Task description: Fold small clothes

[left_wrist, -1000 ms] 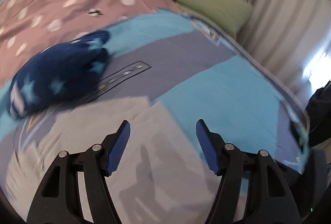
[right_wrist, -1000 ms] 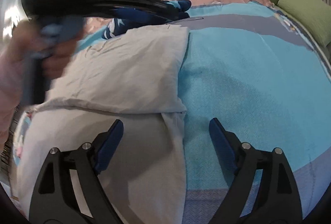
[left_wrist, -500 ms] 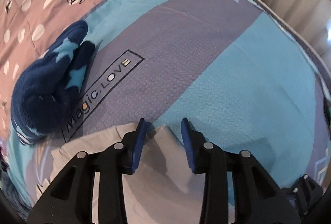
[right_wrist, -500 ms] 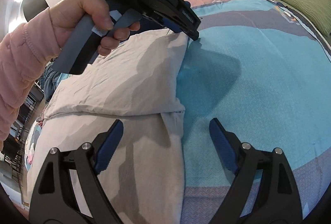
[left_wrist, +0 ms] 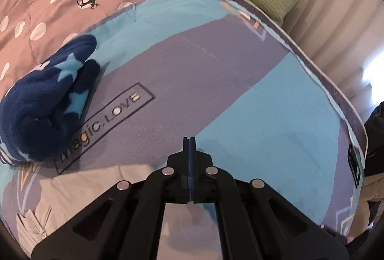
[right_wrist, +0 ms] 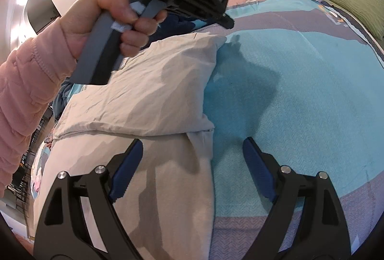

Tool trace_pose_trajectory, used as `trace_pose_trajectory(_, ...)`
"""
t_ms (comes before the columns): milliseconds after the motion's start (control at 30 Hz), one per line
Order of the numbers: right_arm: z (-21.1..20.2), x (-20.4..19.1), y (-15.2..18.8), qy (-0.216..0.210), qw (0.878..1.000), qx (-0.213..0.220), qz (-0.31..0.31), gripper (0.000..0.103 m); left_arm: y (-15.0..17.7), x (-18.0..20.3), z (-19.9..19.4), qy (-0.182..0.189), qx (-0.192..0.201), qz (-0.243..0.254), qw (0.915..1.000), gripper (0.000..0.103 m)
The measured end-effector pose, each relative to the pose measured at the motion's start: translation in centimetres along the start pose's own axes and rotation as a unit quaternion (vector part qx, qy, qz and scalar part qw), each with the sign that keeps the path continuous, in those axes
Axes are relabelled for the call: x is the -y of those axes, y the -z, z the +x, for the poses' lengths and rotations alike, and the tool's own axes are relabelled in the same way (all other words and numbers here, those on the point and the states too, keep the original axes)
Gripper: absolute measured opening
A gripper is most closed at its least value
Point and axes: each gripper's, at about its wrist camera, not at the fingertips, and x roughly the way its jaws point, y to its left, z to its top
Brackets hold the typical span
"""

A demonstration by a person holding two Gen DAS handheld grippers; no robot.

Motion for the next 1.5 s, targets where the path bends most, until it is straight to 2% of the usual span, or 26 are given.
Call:
trace_pose_trajectory(33,0.0,0.0,0.0,0.001,1.000,0.000,-0.001,0.087,0.3,0.0,-0.2,0.003,-0.005,0.005,1.0000,0.017)
trace_pose_trajectory(100,0.1,-0.1,-0.1,0.004,1.000,-0.002,-0.005,0.088,0.9,0.2,-0.5,-0.002,-0.005,0.025,0.9997,0.033)
trace_pose_trajectory(167,0.1,-0.2,-0.2,0.005,1.000,-0.002,-0.006,0.088,1.7,0.4,0.0,-0.013,-0.022,0.050,0.9984,0.033)
trace_pose_trajectory(233,0.1,0.0,-0.2,0.003,1.000,-0.002,-0.004,0.088,2.3,0.9,1.3,-0.042,-0.042,0.074,0.9955,0.004)
trace_pose_trajectory(267,0.1,0.0,-0.2,0.002,1.000,-0.001,-0.003,0.088,2.3,1.0,1.6,-0.054,-0.036,0.080,0.9947,0.004)
trace_pose_trajectory(433,0.1,0.1,-0.3,0.001,1.000,-0.001,-0.002,0.088,0.5,-2.1,0.0,-0.020,0.011,-0.021,0.9995,0.001)
trace_pose_trajectory(533,0.1,0.2,-0.2,-0.004,1.000,0.000,0.002,0.088,0.8,-2.8,0.0,0.014,0.014,-0.038,0.9991,0.001)
trace_pose_trajectory(633,0.0,0.5,-0.3,-0.009,1.000,0.002,0.006,0.088,1.3,-2.2,-0.9,0.014,0.032,-0.032,0.9989,0.003)
trace_pose_trajectory(667,0.0,0.6,-0.4,-0.010,1.000,0.002,0.007,0.088,1.5,-2.2,-1.9,0.019,0.046,-0.039,0.9980,0.006)
trace_pose_trajectory(733,-0.1,0.7,-0.4,-0.014,1.000,0.004,0.010,0.088,2.4,-2.4,-4.7,0.024,0.084,-0.053,0.9947,0.027)
trace_pose_trajectory(767,-0.2,0.7,-0.4,-0.016,1.000,0.006,0.012,0.087,3.1,-2.6,-6.3,0.018,0.106,-0.055,0.9927,0.043)
trace_pose_trajectory(800,-0.3,0.8,-0.3,-0.016,1.000,0.009,0.013,0.085,4.5,-2.9,-8.5,0.007,0.135,-0.051,0.9895,0.047)
trace_pose_trajectory(833,-0.5,0.8,-0.3,-0.011,1.000,0.013,0.015,0.071,5.9,-3.3,-9.9,0.000,0.149,-0.045,0.9878,0.047)
trace_pose_trajectory(867,-0.6,0.8,-0.3,-0.001,1.000,0.018,0.018,0.043,7.6,-3.8,-11.3,-0.009,0.158,-0.041,0.9866,0.047)
trace_pose_trajectory(933,-1.1,1.3,-0.5,0.028,0.999,0.024,0.037,0.016,12.5,-5.7,-13.5,-0.039,0.170,-0.049,0.9835,0.047)
trace_pose_trajectory(1033,-2.0,0.9,-1.2,0.046,0.997,0.046,0.042,0.015,20.8,-9.0,-14.6,-0.076,0.151,-0.079,0.9825,0.047)
trace_pose_trajectory(1100,-1.9,-1.5,-2.0,0.042,0.998,0.050,-0.007,0.015,25.4,-10.7,-13.6,-0.118,0.113,-0.092,0.9823,0.047)
trace_pose_trajectory(1167,-0.8,-4.0,-2.3,0.030,0.998,0.036,-0.047,0.016,28.7,-12.1,-11.8,-0.151,0.070,-0.115,0.9792,0.048)
trace_pose_trajectory(1200,0.5,-5.1,-2.4,0.027,0.997,0.014,-0.064,0.018,30.2,-12.3,-11.6,-0.149,0.091,-0.120,0.9773,0.049)
trace_pose_trajectory(1233,2.2,-5.5,-2.2,0.051,0.996,-0.012,-0.072,0.018,31.1,-12.4,-11.9,-0.151,0.112,-0.117,0.9752,0.053)
trace_pose_trajectory(1267,3.3,-5.2,-2.0,0.077,0.994,-0.027,-0.069,0.013,31.3,-12.3,-11.9,-0.152,0.119,-0.113,0.9747,0.054)
trace_pose_trajectory(1300,4.3,-4.3,-1.8,0.077,0.995,-0.034,-0.049,0.013,31.2,-12.3,-12.0,-0.156,0.119,-0.116,0.9737,0.056)
trace_pose_trajectory(1333,3.9,-3.6,-1.9,0.060,0.997,-0.030,-0.030,0.009,31.1,-12.2,-12.2,-0.160,0.117,-0.119,0.9728,0.056)
trace_pose_trajectory(1367,3.6,-3.3,-1.9,0.060,0.998,-0.031,-0.019,0.005,31.0,-12.1,-12.3,-0.163,0.118,-0.122,0.9720,0.056)
trace_pose_trajectory(1433,2.6,-3.1,-1.6,0.071,0.997,-0.034,-0.007,0.005,31.4,-11.4,-12.7,-0.164,0.118,-0.118,0.9722,0.056)
trace_pose_trajectory(1500,1.8,-4.0,-0.5,0.091,0.995,-0.038,-0.029,0.013,32.1,-10.4,-13.4,-0.165,0.119,-0.106,0.9734,0.057)
